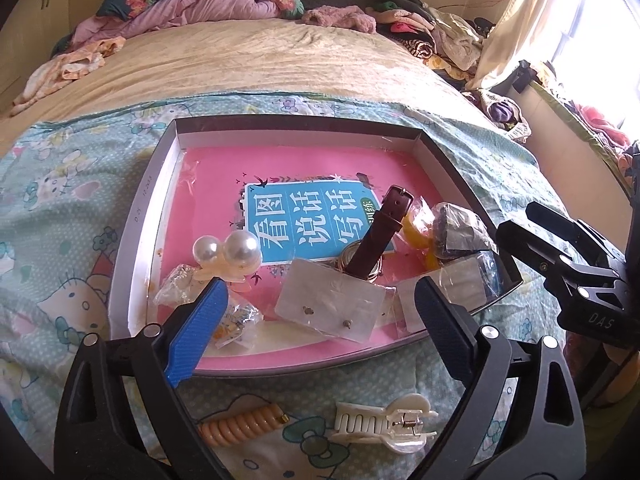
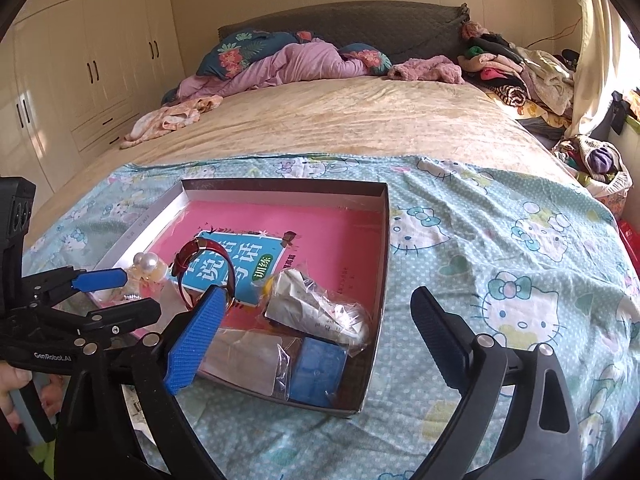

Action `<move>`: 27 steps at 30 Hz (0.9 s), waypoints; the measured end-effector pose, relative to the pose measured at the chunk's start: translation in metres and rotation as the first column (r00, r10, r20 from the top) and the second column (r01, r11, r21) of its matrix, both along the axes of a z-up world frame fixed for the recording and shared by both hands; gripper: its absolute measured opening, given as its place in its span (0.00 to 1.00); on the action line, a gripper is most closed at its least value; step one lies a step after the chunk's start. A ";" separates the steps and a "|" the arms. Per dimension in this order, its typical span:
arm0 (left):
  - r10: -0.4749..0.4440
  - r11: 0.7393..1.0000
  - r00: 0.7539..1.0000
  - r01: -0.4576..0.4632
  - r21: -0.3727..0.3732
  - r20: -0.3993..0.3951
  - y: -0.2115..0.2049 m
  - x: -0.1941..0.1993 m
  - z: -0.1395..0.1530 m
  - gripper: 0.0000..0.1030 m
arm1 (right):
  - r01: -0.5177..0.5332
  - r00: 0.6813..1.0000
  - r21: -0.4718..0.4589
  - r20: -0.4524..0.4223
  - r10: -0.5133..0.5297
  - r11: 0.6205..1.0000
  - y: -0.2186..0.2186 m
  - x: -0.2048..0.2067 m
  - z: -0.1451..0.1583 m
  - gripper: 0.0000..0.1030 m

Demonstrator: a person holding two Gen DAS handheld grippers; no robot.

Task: Organize jewelry
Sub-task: 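Withdraw both open tools from the box toward the remaining hair accessories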

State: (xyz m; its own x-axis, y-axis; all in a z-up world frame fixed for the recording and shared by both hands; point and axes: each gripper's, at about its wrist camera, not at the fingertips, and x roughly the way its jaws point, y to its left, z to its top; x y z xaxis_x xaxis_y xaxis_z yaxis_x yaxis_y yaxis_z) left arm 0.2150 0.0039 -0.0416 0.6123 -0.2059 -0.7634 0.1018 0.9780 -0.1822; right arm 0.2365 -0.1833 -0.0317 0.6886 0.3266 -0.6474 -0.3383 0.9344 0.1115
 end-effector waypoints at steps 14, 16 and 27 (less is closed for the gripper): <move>0.042 0.999 0.998 -0.042 -0.001 0.037 0.009 -0.015 0.024 0.91 | -0.012 0.999 0.017 0.049 0.012 1.000 -0.002 -0.018 0.021 0.94; 0.049 0.999 0.997 -0.049 -0.003 0.052 0.012 -0.019 0.029 0.91 | -0.015 0.998 0.021 0.061 0.014 1.000 -0.003 -0.023 0.026 0.94; 0.061 0.998 0.994 -0.061 -0.006 0.089 0.019 -0.043 0.051 0.91 | -0.032 0.992 0.031 0.120 0.028 0.999 0.000 -0.051 0.053 0.95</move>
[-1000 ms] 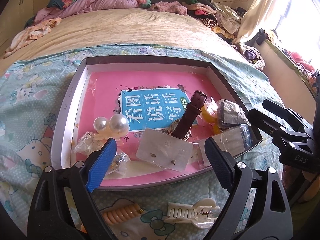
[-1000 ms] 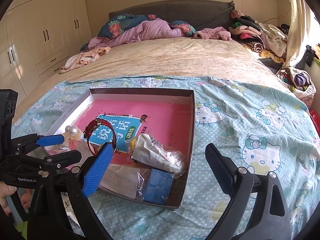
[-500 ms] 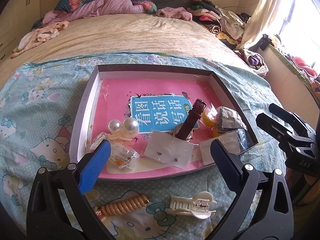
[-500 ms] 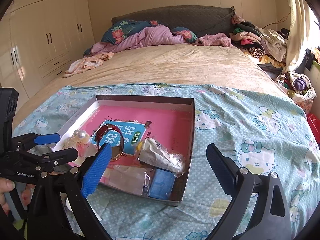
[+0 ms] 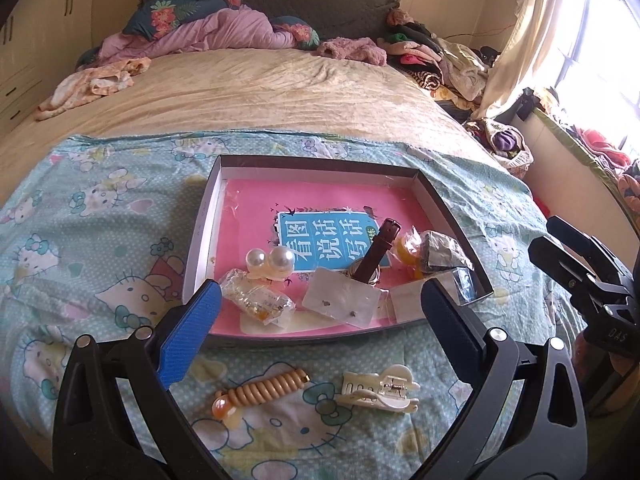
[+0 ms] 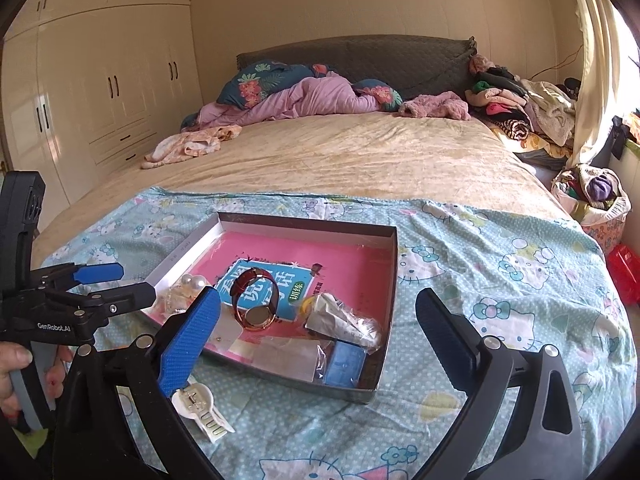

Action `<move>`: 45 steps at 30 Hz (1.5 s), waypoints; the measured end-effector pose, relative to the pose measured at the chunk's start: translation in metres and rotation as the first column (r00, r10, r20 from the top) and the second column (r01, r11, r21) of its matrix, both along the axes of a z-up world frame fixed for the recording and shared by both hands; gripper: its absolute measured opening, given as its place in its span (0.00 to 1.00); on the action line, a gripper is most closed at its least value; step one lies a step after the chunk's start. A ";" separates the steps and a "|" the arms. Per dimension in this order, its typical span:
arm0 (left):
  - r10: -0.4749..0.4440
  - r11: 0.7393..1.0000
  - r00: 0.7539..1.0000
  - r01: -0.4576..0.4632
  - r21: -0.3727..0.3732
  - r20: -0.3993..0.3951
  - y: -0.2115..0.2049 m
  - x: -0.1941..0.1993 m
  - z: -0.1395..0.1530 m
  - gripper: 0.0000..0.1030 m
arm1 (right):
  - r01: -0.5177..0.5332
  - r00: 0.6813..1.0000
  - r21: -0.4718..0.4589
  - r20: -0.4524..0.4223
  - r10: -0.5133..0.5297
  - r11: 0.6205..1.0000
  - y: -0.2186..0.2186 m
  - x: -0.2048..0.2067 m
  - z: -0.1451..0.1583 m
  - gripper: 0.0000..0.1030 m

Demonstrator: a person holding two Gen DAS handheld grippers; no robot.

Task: Organize jewelry
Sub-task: 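Withdraw both open tools from the box toward the remaining hair accessories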

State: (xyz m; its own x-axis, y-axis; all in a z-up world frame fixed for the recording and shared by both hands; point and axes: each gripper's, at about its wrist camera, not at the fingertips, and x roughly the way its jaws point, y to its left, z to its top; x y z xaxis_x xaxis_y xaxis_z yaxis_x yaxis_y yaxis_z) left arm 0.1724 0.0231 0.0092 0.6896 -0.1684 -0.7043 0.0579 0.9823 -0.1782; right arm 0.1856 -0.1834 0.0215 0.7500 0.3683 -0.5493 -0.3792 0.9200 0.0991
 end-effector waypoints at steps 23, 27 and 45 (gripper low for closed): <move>0.025 0.999 0.996 -0.028 0.034 0.082 0.017 -0.056 0.032 0.91 | -0.034 0.996 -0.007 0.082 0.035 0.999 0.015 -0.065 0.041 0.96; 0.028 0.998 0.995 -0.033 0.052 0.092 0.018 -0.064 0.032 0.91 | -0.058 0.996 -0.013 0.071 0.058 0.998 0.021 -0.072 0.037 0.96; 0.042 0.994 0.998 -0.047 0.096 0.051 0.022 -0.076 0.003 0.91 | -0.129 0.992 -0.018 0.007 0.130 0.991 0.039 -0.080 0.015 0.96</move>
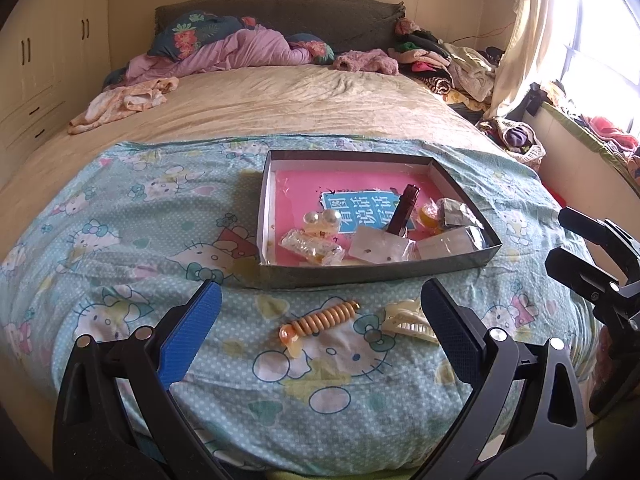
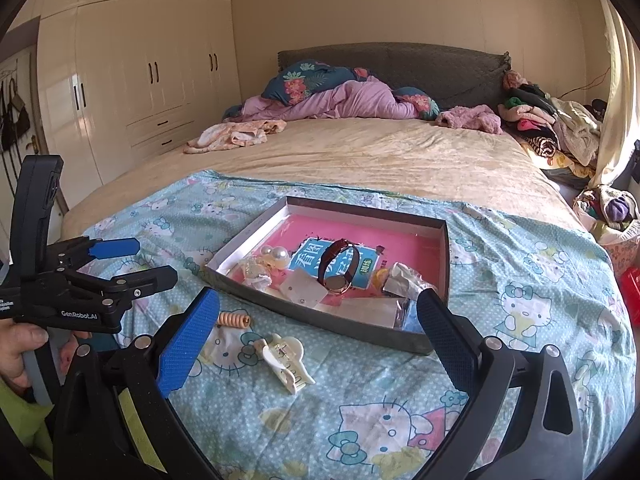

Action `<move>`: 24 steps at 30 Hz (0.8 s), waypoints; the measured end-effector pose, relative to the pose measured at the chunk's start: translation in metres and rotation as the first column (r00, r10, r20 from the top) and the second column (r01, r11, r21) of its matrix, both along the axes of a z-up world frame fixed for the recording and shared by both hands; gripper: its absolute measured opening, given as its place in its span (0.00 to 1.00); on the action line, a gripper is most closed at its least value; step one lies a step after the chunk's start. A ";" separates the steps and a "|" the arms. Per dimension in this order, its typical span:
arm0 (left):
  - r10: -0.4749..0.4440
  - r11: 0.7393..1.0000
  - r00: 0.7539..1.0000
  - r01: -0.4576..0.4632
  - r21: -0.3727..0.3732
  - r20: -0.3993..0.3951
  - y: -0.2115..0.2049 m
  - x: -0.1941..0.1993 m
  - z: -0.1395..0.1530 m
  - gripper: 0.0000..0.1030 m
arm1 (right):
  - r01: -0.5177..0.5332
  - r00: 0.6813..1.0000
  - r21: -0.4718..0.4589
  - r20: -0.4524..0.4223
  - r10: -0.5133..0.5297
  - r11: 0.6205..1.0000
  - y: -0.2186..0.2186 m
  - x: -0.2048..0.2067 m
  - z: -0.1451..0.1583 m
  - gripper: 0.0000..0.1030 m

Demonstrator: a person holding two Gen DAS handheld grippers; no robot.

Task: Organize jewelry
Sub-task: 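Withdraw both open tools from the box toward the remaining hair accessories, then grasp the orange beaded hair tie with the left tool while the right tool grasps the white claw clip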

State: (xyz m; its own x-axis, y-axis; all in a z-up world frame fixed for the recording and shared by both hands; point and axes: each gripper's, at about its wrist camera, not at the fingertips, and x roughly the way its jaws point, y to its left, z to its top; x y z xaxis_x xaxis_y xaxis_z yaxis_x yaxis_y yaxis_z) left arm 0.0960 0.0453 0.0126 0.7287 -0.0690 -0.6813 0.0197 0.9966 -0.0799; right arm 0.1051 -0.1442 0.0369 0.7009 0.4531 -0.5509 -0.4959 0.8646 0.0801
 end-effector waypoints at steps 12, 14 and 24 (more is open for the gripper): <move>0.011 1.000 0.998 -0.011 0.001 -0.057 0.008 0.004 -0.027 0.91 | -0.028 0.998 -0.017 -0.051 0.027 0.999 0.010 0.004 -0.020 0.96; 0.012 1.000 0.998 -0.012 0.000 -0.066 0.008 0.004 -0.031 0.91 | -0.032 0.998 -0.021 -0.061 0.031 0.999 0.011 0.005 -0.024 0.96; 0.025 1.000 0.993 -0.026 -0.007 -0.118 0.016 0.012 -0.052 0.91 | -0.053 0.992 -0.034 -0.119 0.049 0.998 0.021 0.012 -0.047 0.96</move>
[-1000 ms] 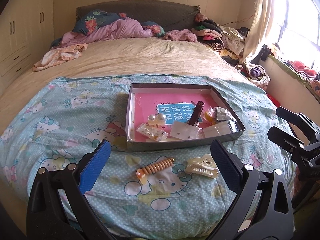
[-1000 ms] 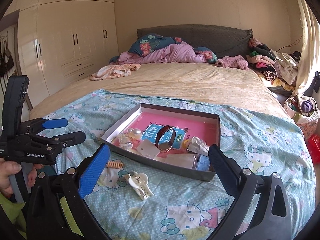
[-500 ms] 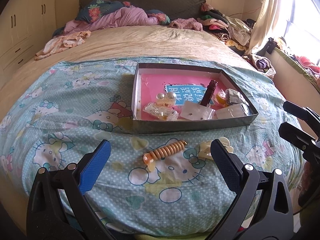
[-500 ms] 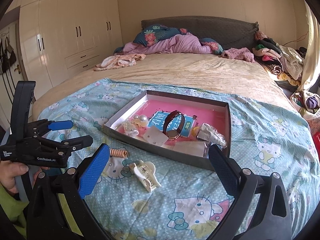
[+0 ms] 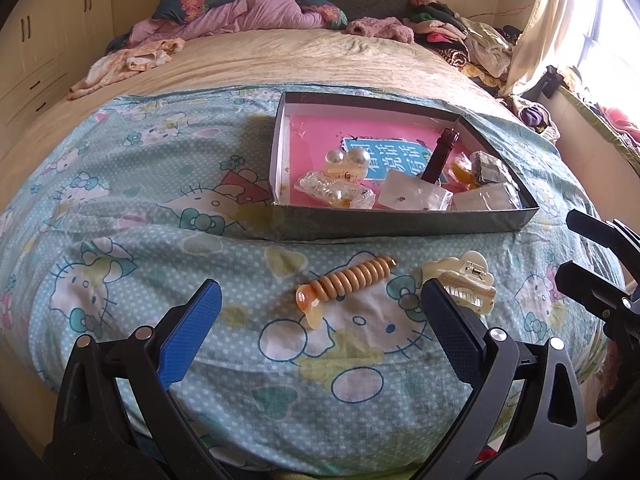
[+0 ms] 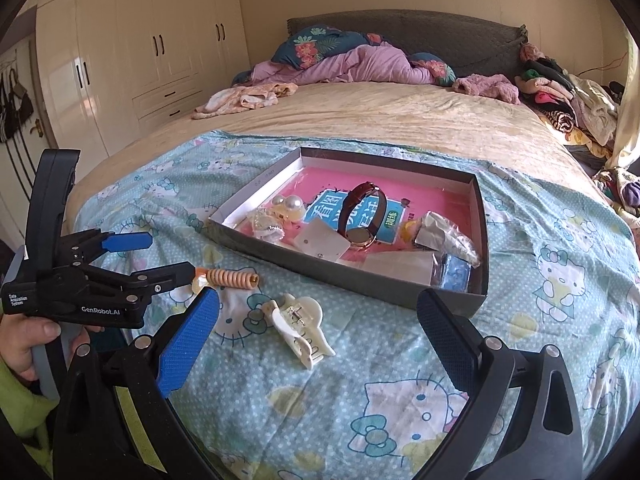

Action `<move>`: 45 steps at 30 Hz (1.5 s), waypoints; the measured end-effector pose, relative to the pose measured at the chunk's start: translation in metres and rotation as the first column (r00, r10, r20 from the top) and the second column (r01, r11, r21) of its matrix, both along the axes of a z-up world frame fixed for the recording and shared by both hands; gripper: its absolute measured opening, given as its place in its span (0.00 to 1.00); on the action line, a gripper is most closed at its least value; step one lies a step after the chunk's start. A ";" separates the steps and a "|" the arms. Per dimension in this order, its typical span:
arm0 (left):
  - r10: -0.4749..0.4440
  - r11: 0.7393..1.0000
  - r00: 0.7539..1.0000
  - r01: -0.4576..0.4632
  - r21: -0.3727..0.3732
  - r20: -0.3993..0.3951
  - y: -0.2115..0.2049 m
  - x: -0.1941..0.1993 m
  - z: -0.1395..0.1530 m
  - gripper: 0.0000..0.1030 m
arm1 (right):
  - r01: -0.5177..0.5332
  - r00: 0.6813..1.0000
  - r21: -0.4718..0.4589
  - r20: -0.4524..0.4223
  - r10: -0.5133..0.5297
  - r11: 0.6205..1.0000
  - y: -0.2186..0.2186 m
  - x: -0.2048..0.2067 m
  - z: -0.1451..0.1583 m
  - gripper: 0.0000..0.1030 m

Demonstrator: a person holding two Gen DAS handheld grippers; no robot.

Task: Organize jewelry
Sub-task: 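Grasp the orange beaded hair tie with the left tool while the right tool grasps the white claw clip, then carry the hair tie and claw clip over the box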

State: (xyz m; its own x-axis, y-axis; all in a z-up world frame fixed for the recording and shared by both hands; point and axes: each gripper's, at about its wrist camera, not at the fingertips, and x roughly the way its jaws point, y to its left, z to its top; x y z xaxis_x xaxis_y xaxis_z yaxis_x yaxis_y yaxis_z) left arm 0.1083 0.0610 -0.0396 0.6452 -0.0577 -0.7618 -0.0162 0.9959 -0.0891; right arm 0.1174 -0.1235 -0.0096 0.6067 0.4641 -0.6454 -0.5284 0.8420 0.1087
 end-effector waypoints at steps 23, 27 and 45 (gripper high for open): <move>-0.040 0.994 0.994 0.030 -0.102 -0.097 0.010 0.028 -0.043 0.90 | -0.095 0.980 -0.042 -0.179 0.086 0.995 0.031 0.041 -0.079 0.72; -0.053 0.993 0.994 0.042 -0.106 -0.097 0.005 0.034 -0.045 0.88 | -0.109 0.975 -0.006 -0.196 0.106 0.994 0.028 0.046 -0.085 0.54; -0.091 0.996 0.992 0.090 -0.012 -0.082 -0.023 0.052 -0.049 0.58 | -0.079 0.981 0.060 -0.173 0.088 0.995 0.000 0.051 -0.070 0.30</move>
